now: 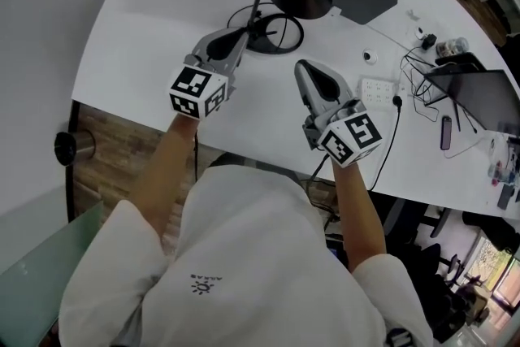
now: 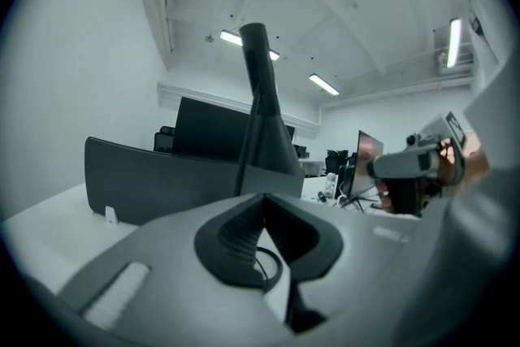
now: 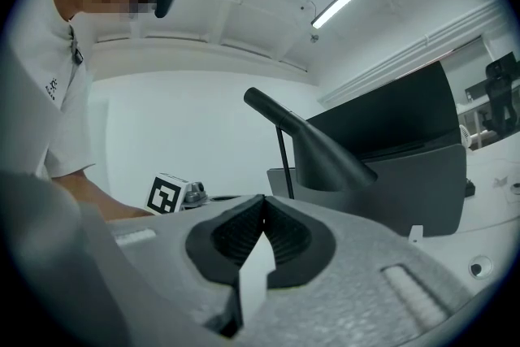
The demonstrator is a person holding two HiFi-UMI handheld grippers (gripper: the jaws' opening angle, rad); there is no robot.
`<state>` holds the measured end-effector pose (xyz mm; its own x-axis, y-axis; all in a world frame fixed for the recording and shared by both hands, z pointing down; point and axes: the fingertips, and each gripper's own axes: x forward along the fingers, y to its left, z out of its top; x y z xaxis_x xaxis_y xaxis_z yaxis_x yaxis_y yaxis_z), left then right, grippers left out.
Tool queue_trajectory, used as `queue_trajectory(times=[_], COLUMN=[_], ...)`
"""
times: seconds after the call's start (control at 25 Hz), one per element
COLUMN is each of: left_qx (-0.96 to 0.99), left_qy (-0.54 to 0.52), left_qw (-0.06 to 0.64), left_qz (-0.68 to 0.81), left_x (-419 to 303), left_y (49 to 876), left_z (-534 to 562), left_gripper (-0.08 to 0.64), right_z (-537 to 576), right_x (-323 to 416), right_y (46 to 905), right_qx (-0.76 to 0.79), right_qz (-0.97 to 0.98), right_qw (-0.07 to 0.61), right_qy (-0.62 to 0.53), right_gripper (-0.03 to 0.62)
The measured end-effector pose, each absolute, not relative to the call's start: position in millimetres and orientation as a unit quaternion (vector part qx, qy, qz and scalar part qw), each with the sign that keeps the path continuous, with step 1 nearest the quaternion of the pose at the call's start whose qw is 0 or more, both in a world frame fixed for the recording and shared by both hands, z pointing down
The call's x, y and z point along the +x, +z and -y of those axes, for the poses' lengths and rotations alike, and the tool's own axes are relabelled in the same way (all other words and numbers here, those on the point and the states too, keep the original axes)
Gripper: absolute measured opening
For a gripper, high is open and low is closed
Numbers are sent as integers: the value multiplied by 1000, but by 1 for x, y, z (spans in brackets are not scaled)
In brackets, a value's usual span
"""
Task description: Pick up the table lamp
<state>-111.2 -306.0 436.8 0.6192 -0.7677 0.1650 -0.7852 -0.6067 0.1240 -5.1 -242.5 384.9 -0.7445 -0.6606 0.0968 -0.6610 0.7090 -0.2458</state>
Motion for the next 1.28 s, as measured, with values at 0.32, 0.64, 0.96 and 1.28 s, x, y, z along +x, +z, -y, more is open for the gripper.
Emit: queue_trajectory(times=[0.32,0.64,0.96,1.28], left_qx=[899,894,896,894], left_qy=[79,103,119,126], left_qw=[81,79,64,56], left_qz=[423,428,424,426], left_x=[-104,-98,-93,-90], left_y=[457,476,482,484], left_z=[350,370,381,396], left_gripper=[115,158,163,118], right_z=[245,246,254,261], right_x=[4,16,20,23], right_y=[392,399,401,404], right_qx=[383,396,401,405], right_qz=[914,908,905,902], right_qw=[8,17,15,16], right_qy=[137,137,142,150], right_gripper=[-2,-2,-1,-2])
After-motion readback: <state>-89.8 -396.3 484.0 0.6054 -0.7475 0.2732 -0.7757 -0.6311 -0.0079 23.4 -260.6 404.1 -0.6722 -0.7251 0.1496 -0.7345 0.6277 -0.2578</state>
